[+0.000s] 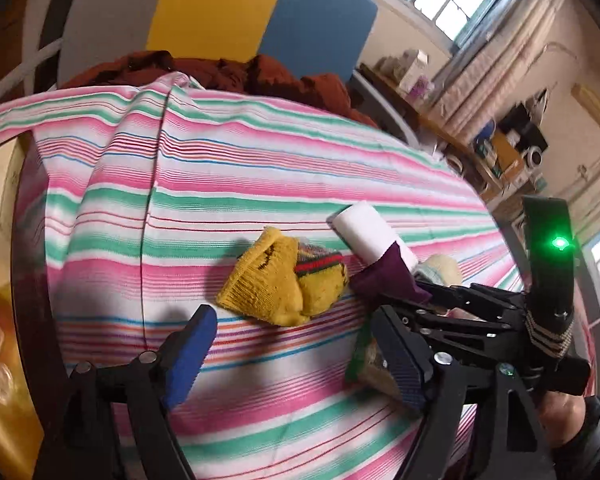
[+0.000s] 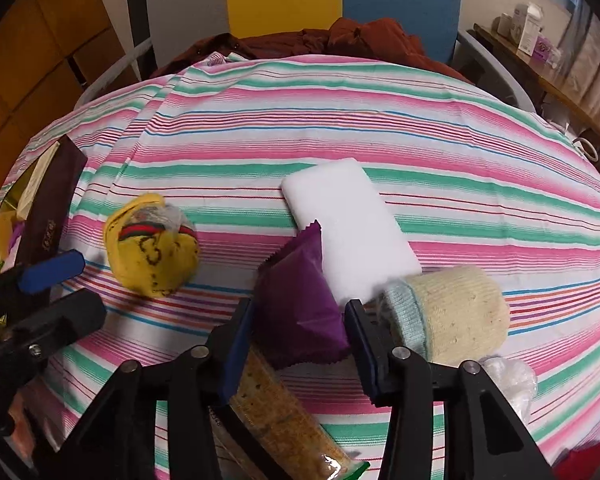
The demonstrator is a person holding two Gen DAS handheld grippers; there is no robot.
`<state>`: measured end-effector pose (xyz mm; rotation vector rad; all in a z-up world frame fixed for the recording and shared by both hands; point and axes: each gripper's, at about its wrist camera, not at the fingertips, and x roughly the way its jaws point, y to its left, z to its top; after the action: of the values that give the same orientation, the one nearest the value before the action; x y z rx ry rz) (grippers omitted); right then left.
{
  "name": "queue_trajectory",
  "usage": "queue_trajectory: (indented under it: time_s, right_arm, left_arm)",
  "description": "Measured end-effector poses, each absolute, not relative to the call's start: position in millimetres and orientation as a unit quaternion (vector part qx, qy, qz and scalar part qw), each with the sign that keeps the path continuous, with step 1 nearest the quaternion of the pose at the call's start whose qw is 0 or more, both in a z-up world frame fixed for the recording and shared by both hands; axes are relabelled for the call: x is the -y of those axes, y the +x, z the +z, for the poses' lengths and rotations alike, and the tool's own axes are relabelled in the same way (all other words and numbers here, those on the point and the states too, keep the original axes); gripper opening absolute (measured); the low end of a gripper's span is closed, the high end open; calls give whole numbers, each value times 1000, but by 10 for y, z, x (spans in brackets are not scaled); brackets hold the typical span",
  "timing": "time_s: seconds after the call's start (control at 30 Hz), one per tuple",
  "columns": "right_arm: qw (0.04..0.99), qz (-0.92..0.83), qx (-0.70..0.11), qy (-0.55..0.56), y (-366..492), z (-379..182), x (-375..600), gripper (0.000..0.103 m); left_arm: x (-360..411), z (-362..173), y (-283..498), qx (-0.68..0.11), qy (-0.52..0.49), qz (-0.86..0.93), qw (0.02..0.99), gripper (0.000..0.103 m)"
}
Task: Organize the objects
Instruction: 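Grasp the yellow knit glove with the left tool while the right tool grasps the purple packet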
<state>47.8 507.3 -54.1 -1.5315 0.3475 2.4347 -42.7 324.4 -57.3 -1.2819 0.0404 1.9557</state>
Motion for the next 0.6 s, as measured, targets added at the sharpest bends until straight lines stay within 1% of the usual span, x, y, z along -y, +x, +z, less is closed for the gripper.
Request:
queue_trajectory:
  time_s: [0.1, 0.17, 0.2, 0.23, 0.3, 0.37, 0.43, 0.47, 0.53, 0.6]
  right_arm:
    - [126, 834, -122, -523, 487, -533, -5088, 47]
    - [126, 832, -129, -524, 486, -541, -5110, 47]
    - [126, 832, -130, -525, 484, -544, -5116, 47]
    - [125, 832, -131, -524, 483, -543, -5118, 47]
    - [126, 832, -129, -525, 478, -545, -5114, 47]
    - [127, 831, -132, -525, 478, -556, -5121, 47]
    - [127, 832, -129, -524, 468, -560, -5115, 47]
    - [126, 832, -124, -525, 455, -569, -5104, 47]
    - [124, 834, -117, -525, 448, -568, -5086, 46]
    - [120, 836, -118, -523, 449, -554, -5078, 42]
  left_arm:
    - [-3353, -607, -494, -42, -511, 769, 382, 84]
    - [-3458, -623, -521, -63, -506, 766, 391, 89]
    - [-3490, -645, -524, -73, -508, 762, 394, 96]
    - [-3551, -680, -539, -88, -511, 761, 390, 98]
    - [-3618, -728, -571, -97, -511, 763, 385, 98]
    - [-3666, -790, -630, -103, -512, 765, 377, 93]
    - [-3649, -833, -668, -84, -520, 755, 391, 73]
    - [-3637, -853, -672, -81, -520, 752, 396, 72]
    - [-3620, -836, -631, -88, -510, 755, 403, 61]
    - [-3553, -783, -577, -83, -500, 760, 407, 56]
